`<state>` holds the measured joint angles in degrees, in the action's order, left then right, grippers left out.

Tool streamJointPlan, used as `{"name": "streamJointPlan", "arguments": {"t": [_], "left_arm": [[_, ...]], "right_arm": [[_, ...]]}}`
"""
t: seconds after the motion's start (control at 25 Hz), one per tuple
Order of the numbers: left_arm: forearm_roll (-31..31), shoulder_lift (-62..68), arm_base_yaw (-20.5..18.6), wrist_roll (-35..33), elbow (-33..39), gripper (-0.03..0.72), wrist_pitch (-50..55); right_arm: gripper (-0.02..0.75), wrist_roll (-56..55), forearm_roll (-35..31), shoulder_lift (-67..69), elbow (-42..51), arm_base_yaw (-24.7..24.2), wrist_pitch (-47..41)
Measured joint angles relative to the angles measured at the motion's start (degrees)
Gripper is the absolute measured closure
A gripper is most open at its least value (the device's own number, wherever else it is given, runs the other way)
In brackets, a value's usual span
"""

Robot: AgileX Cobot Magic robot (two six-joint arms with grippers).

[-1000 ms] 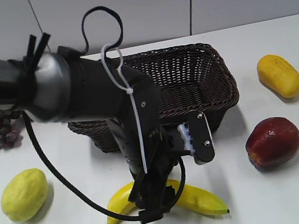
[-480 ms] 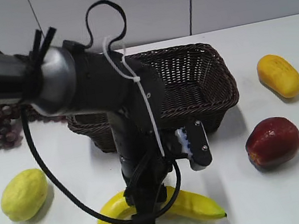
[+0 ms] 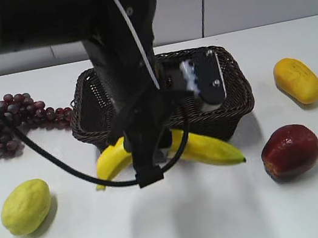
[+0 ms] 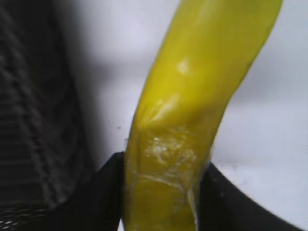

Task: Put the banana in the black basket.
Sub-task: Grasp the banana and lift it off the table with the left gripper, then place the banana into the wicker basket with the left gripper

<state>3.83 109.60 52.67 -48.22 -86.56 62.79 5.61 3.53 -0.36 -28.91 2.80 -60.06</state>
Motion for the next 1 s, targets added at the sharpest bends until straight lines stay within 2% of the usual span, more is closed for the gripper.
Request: {"name": "streamJointPlan", "arguments": {"t": [0.28,0.68,1.0], "left_arm": [[-11.18,-0.43,-0.92,0.0,-8.28,0.377,-4.87],[-16.2,2.52,-7.17,0.0,-9.69,0.377,-28.39],[-16.75,10.13,-9.61,0.0,-9.72,0.377,-32.01]], "right_arm": [[0.148,-0.06,0.0,0.0,0.0,0.0,0.0],[0.148,0.0,0.0,0.0,0.0,0.0,0.0],[0.148,0.0,0.0,0.0,0.0,0.0,0.0]]}}
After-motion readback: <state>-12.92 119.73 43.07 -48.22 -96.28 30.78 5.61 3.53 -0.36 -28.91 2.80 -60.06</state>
